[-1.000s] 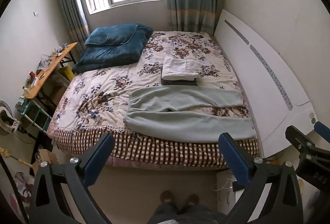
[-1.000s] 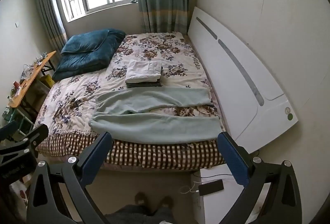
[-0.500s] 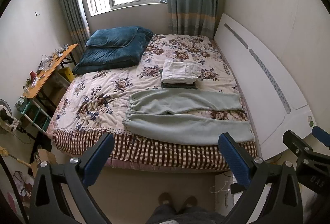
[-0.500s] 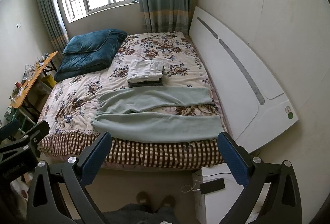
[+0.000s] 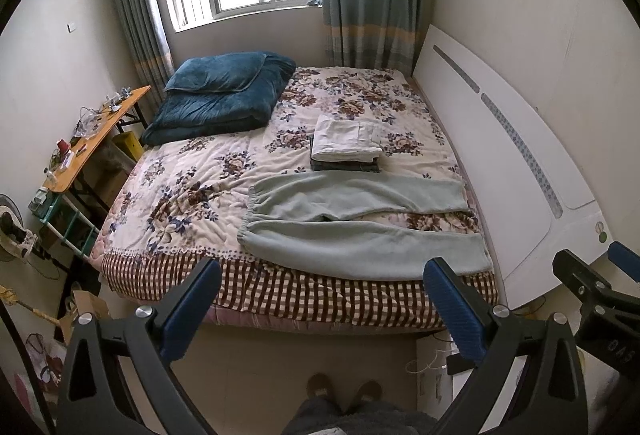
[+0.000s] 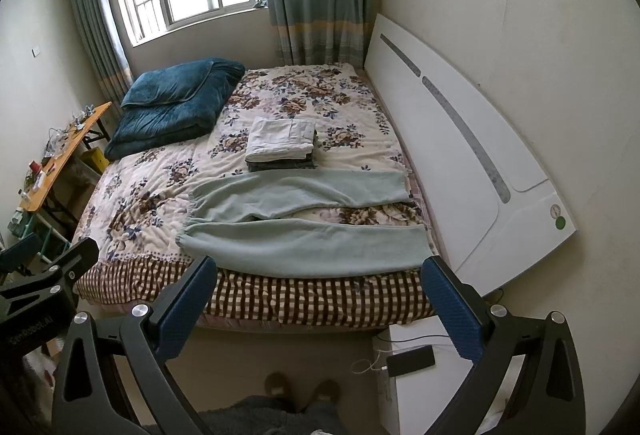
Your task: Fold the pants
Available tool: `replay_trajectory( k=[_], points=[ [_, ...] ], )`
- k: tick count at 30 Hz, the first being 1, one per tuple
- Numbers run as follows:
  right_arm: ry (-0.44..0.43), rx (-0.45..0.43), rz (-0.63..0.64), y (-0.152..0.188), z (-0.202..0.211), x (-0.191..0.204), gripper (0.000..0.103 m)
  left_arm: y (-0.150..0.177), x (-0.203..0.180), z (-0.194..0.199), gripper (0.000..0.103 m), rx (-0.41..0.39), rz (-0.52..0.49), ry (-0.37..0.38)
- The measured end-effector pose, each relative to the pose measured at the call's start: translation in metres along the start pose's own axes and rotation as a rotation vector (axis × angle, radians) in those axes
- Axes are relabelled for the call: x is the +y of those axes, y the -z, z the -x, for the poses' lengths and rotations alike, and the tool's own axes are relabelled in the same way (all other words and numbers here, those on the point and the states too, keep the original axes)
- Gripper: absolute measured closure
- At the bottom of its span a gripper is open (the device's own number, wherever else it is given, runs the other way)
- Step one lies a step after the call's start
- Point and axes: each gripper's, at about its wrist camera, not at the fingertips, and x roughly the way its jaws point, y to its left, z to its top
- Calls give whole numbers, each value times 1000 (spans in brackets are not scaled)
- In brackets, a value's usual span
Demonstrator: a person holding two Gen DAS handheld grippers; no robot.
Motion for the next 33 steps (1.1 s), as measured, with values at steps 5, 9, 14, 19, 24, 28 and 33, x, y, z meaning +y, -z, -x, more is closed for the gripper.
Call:
replay_trajectory(
  k=[5, 9, 14, 19, 24, 28, 33],
  points=[
    [-2, -3, -1, 0, 2, -1, 0, 1, 1, 2, 0, -2, 5, 0],
    [-7, -6, -2, -1, 7, -6, 0, 5, 0, 4, 0, -6, -2, -3],
    [-6, -7, -3, -1, 11, -7, 0, 5, -1, 4, 0, -8, 1, -4],
    [-10, -7, -2, -1, 12, -8, 0, 5, 0, 4, 0, -7, 1, -2],
    [-9, -8, -5, 0, 14, -8, 0, 5, -3, 3, 0, -4, 0, -1],
    [-11, -6, -2, 1, 15, -10, 0, 6, -3, 3, 0, -5, -2, 0],
    [-10, -5, 1, 2, 16, -11, 0, 7, -2, 3, 0, -5, -1, 0]
  ],
)
